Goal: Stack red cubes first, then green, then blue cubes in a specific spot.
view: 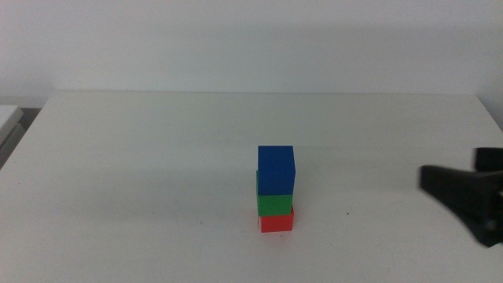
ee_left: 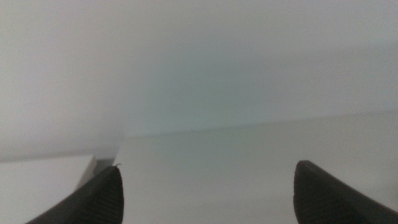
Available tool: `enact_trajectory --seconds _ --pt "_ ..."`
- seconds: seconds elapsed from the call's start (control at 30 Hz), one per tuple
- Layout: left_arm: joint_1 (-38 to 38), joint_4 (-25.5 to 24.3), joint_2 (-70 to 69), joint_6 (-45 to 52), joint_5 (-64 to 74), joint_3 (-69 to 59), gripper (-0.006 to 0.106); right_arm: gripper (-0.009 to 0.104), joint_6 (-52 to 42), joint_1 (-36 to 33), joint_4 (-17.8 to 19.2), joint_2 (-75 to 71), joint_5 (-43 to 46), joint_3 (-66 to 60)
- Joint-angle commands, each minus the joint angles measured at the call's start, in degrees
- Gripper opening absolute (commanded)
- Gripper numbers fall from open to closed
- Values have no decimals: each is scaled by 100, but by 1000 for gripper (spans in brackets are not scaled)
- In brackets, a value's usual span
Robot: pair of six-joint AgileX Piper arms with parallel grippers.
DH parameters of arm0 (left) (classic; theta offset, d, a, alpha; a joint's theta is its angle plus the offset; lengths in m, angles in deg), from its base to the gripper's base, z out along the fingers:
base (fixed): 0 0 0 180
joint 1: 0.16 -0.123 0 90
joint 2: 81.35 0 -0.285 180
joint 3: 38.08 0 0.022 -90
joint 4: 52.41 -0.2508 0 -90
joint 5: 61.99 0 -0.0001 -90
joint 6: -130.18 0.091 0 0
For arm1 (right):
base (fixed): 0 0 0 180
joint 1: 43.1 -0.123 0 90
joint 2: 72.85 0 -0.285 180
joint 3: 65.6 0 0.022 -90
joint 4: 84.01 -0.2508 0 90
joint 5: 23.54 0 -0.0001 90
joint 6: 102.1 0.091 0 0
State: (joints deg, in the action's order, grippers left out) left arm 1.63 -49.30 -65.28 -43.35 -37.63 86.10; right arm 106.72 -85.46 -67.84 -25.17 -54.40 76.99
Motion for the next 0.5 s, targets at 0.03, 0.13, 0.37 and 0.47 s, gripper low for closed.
enact_trajectory --seconds 0.03,0.13,0.37,0.47 --pt "-9 22 -340 11 -282 -529 94 93 -26 805 114 -525 413 -426" --pt "-9 31 -677 11 -377 -972 94 93 -26 1313 114 -959 413 -684" --pt "-9 31 -828 11 -582 -1362 94 93 -26 1666 127 -1739 397 -1382" --pt "-9 31 -828 11 -653 -1361 94 93 -26 1666 368 -1984 397 -1632"
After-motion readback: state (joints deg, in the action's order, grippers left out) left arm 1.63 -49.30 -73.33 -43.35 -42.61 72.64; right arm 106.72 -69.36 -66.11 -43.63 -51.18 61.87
